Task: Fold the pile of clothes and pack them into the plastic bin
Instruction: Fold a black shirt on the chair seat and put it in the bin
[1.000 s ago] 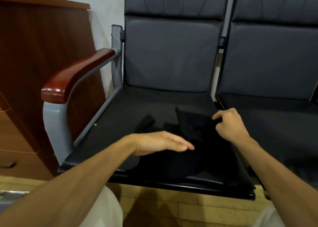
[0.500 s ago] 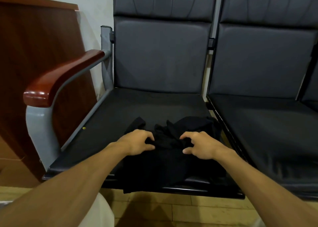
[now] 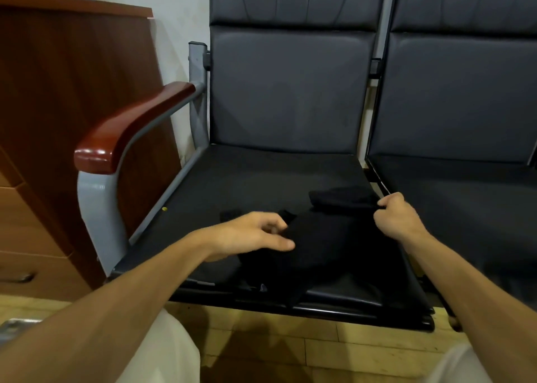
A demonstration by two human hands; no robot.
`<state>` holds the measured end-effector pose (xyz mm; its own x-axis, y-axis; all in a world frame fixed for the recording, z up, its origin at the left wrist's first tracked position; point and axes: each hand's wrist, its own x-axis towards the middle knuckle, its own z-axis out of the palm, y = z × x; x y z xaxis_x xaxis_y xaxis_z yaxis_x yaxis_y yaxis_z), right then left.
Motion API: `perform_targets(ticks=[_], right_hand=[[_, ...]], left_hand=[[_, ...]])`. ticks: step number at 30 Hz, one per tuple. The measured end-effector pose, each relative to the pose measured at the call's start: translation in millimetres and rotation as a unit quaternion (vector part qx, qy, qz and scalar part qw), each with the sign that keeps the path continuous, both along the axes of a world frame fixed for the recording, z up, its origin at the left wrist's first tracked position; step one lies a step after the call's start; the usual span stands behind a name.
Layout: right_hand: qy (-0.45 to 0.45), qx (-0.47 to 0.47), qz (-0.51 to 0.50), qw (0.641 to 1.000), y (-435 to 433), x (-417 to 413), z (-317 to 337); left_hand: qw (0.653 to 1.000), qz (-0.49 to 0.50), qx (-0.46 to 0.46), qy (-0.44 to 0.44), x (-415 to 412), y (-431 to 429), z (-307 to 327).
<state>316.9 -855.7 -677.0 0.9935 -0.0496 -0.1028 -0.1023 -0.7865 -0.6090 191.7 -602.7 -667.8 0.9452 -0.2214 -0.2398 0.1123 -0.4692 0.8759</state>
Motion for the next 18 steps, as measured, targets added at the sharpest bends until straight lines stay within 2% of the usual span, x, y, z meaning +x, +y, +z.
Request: perform_targets(ticks=[2,4,5,7,9,10,12,15,18], right_hand=[[-0.091,-0.117,0.055,0.987,3,-7,-3],[-0.216,-0.108,0.152,0.958,12,-15,-2],[-0.235,-0.081,0.216,0.944,18,-21,-1],[-0.194,-0.086,0.323,0.922,31,-35,-2],[-0.113,-0.196,0.377,0.898,39,-46,-5],[-0.075,-0.249,0.374,0.890,40,-47,-8],[-0.037,-0.271,0.341,0.900,41,-47,-12],[-0.050,-0.247,0.265,0.931,39,-41,-12],[-0.063,-0.291,0.236,0.925,33,-37,-12]], left_hand=[[0.995,-0.081,0.016,0.052,-3,-2,1],[0.997,-0.056,0.021,0.047,2,1,-3],[0.999,-0.003,0.027,0.026,6,4,-7],[0.989,0.110,0.094,-0.038,18,10,-15],[0.969,0.162,0.173,-0.075,28,13,-24],[0.965,0.163,0.195,-0.070,32,13,-28],[0.962,0.133,0.235,-0.043,42,8,-39],[0.956,0.100,0.273,-0.024,53,-6,-50],[0.956,0.097,0.275,-0.016,63,-14,-51]])
